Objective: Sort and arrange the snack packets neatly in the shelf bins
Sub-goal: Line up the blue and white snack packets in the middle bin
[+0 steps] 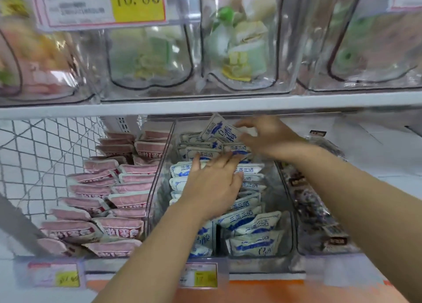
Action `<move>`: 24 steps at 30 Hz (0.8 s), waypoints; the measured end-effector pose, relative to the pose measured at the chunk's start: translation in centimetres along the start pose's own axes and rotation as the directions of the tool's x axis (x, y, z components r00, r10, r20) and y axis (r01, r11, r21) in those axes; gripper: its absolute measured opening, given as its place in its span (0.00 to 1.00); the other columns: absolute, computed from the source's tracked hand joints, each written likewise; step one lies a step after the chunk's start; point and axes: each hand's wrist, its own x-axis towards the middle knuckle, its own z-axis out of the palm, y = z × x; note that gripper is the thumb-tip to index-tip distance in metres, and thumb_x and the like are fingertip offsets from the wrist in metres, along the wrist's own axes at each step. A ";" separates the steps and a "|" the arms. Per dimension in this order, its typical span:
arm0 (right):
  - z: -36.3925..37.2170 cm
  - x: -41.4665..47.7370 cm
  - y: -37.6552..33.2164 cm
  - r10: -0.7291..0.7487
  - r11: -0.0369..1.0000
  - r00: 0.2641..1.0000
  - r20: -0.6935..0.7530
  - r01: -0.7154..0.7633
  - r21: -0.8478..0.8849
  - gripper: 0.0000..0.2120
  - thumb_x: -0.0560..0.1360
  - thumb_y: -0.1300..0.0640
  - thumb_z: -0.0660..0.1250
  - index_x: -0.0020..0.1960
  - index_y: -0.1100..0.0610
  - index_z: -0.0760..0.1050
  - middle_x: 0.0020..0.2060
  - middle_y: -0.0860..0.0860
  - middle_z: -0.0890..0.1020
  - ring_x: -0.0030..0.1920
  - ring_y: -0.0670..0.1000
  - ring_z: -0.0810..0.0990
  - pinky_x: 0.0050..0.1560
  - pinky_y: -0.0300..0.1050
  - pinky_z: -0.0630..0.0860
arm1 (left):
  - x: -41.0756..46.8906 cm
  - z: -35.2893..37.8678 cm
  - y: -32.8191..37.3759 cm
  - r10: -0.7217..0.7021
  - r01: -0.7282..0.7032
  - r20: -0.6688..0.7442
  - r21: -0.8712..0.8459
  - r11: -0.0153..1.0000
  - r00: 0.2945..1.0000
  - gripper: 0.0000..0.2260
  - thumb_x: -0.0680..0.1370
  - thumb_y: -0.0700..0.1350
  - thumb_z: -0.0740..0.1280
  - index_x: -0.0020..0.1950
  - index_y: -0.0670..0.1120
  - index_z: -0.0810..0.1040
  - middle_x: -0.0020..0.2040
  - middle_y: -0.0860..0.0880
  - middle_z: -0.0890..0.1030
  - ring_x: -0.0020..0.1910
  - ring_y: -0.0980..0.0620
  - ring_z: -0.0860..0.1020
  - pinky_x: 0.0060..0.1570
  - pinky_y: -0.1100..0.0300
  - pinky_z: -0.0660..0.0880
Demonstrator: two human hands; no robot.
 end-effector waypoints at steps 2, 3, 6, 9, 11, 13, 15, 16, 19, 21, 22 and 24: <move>1.0 2.1 -0.1 -0.040 0.997 0.999 0.017 0.041 -0.059 0.14 0.76 0.59 0.62 0.61 0.57 0.75 0.57 0.50 0.79 0.58 0.49 0.77 0.53 0.39 0.71 | -0.2 0.2 -0.2 0.005 -0.005 -0.017 -0.024 1.000 1.000 0.20 0.82 0.53 0.46 0.75 0.56 0.52 0.76 0.56 0.57 0.73 0.57 0.59 0.71 0.44 0.38; 1.6 3.2 -0.2 -0.043 0.995 0.999 0.033 0.045 -0.086 0.13 0.76 0.60 0.63 0.59 0.57 0.76 0.55 0.51 0.80 0.56 0.51 0.78 0.54 0.43 0.73 | -0.2 0.2 -0.3 0.008 -0.009 -0.023 -0.046 0.999 1.000 0.20 0.82 0.54 0.46 0.75 0.57 0.53 0.76 0.57 0.57 0.73 0.57 0.59 0.72 0.44 0.38; 2.8 5.8 -0.4 0.011 0.985 0.999 0.043 -0.003 -0.175 0.11 0.75 0.57 0.63 0.55 0.60 0.74 0.51 0.55 0.80 0.51 0.55 0.78 0.52 0.51 0.76 | -0.4 0.4 -0.5 0.027 -0.032 -0.062 -0.092 0.995 0.998 0.20 0.82 0.54 0.46 0.75 0.59 0.54 0.75 0.57 0.59 0.72 0.59 0.60 0.72 0.46 0.39; 3.3 6.7 -0.2 0.057 0.953 0.996 0.068 -0.034 -0.303 0.11 0.74 0.50 0.66 0.43 0.57 0.67 0.38 0.50 0.73 0.45 0.52 0.73 0.40 0.43 0.69 | -0.4 0.4 -0.5 0.029 -0.039 -0.088 -0.111 0.993 0.996 0.20 0.82 0.54 0.47 0.74 0.59 0.55 0.75 0.57 0.60 0.72 0.59 0.60 0.72 0.46 0.38; 3.2 6.5 0.0 0.060 0.933 0.998 0.037 -0.043 -0.358 0.14 0.75 0.48 0.66 0.40 0.56 0.66 0.33 0.48 0.68 0.43 0.52 0.71 0.39 0.42 0.64 | -0.3 0.4 -0.5 0.023 -0.032 -0.077 -0.114 0.993 0.997 0.20 0.82 0.54 0.47 0.74 0.59 0.55 0.75 0.57 0.59 0.72 0.59 0.58 0.72 0.47 0.37; 3.0 6.2 0.4 0.003 0.917 1.000 -0.017 -0.009 -0.398 0.11 0.76 0.48 0.64 0.50 0.55 0.73 0.39 0.50 0.74 0.47 0.54 0.76 0.43 0.42 0.64 | -0.3 0.4 -0.5 0.021 -0.028 -0.066 -0.106 0.994 0.998 0.20 0.82 0.54 0.47 0.75 0.58 0.54 0.75 0.57 0.58 0.73 0.59 0.55 0.72 0.46 0.37; 2.5 5.5 0.9 -0.032 0.896 0.995 -0.100 -0.016 -0.445 0.14 0.77 0.49 0.62 0.56 0.57 0.75 0.48 0.53 0.80 0.51 0.55 0.77 0.43 0.41 0.66 | -0.2 0.3 -0.6 0.024 -0.028 -0.054 -0.077 0.997 0.998 0.21 0.82 0.54 0.47 0.75 0.57 0.53 0.76 0.57 0.57 0.75 0.57 0.51 0.73 0.46 0.39; 2.3 5.1 1.2 -0.041 0.898 0.987 -0.158 -0.032 -0.438 0.14 0.77 0.49 0.61 0.56 0.58 0.75 0.49 0.55 0.80 0.52 0.56 0.78 0.43 0.42 0.67 | -0.1 0.2 -0.8 0.025 -0.028 -0.054 -0.054 0.998 0.998 0.21 0.81 0.54 0.47 0.75 0.57 0.54 0.75 0.57 0.58 0.75 0.56 0.50 0.73 0.47 0.41; 1.7 3.7 2.6 -0.043 0.947 0.962 -0.271 -0.047 -0.318 0.10 0.77 0.54 0.62 0.47 0.61 0.75 0.38 0.57 0.79 0.45 0.57 0.78 0.37 0.44 0.67 | 0.4 -0.4 -1.4 0.004 -0.005 -0.095 -0.015 1.000 0.995 0.19 0.81 0.54 0.49 0.70 0.55 0.65 0.72 0.55 0.66 0.73 0.52 0.57 0.70 0.50 0.54; 1.5 3.0 3.1 -0.040 0.963 0.963 -0.265 -0.034 -0.268 0.09 0.77 0.56 0.62 0.44 0.61 0.73 0.31 0.53 0.72 0.38 0.54 0.73 0.34 0.44 0.60 | 1.2 -0.8 -2.0 -0.069 0.062 -0.176 -0.046 0.997 0.982 0.16 0.81 0.53 0.51 0.60 0.52 0.76 0.64 0.53 0.73 0.63 0.50 0.69 0.63 0.54 0.66; 1.5 2.8 3.2 -0.049 0.961 0.965 -0.258 -0.025 -0.276 0.09 0.77 0.56 0.62 0.45 0.62 0.74 0.33 0.53 0.71 0.38 0.53 0.71 0.35 0.44 0.59 | 1.9 -1.1 -2.3 -0.116 0.102 -0.212 -0.075 0.992 0.970 0.16 0.80 0.52 0.53 0.56 0.50 0.78 0.62 0.52 0.74 0.57 0.50 0.73 0.59 0.55 0.70; 1.6 2.7 3.1 -0.045 0.950 0.973 -0.227 -0.028 -0.310 0.10 0.78 0.56 0.61 0.49 0.63 0.74 0.38 0.56 0.75 0.41 0.54 0.73 0.38 0.43 0.60 | 3.4 -1.6 -2.8 -0.220 0.190 -0.193 -0.163 0.968 0.956 0.13 0.80 0.50 0.55 0.57 0.51 0.78 0.60 0.51 0.74 0.51 0.50 0.77 0.54 0.55 0.74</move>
